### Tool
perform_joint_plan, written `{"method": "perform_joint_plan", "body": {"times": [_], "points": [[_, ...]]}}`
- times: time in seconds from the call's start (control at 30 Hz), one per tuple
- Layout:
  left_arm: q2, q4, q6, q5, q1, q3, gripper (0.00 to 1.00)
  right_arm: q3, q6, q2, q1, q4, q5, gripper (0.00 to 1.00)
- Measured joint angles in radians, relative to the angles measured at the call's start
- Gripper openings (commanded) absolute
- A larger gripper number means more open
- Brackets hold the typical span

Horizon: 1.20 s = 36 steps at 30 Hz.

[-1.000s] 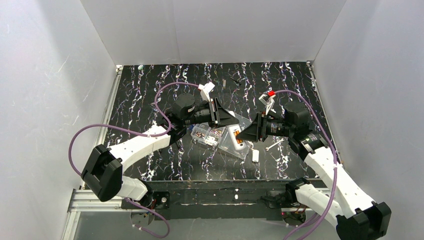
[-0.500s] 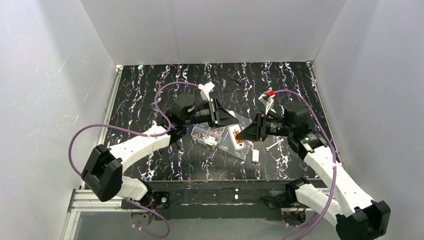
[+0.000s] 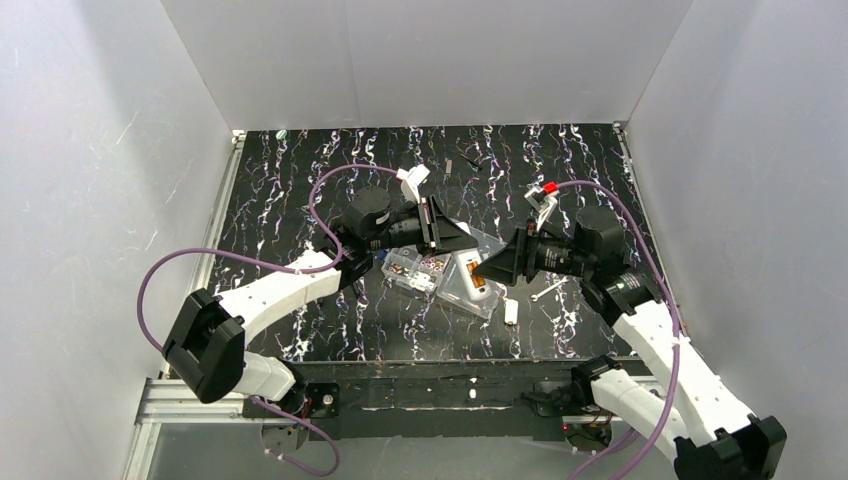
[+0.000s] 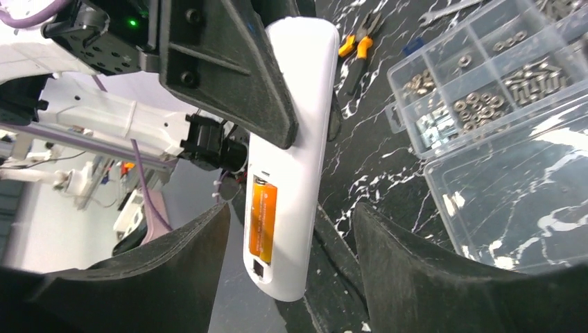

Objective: Load the batteries into the remote control

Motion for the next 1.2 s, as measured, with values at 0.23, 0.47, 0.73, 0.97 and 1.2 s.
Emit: {"method": "perform_joint_plan", "body": {"times": [0.23, 0.47, 0.73, 0.97, 1.2], "points": [[0.0, -0.002, 0.001, -0.013, 0.006, -0.014, 0.0, 0.023, 0.021, -0.137, 0.0, -0.11, 0.296, 0.83], [0.0, -0.022, 0.0, -0.024, 0.055, -0.041, 0.0, 0.092, 0.083, -0.08, -0.014, -0.38, 0.629, 0.82], [0.0, -0.026, -0.007, -0.025, 0.074, -0.042, 0.0, -0.108, 0.15, -0.047, -0.014, -0.483, 0.745, 0.77], [0.002, -0.029, -0.016, -0.027, 0.074, -0.051, 0.0, -0.17, 0.193, 0.101, -0.003, -0.511, 0.818, 0.68], [0.002, -0.029, -0.019, -0.027, 0.074, -0.051, 0.0, -0.184, 0.201, 0.193, 0.033, -0.465, 0.821, 0.65]]}}
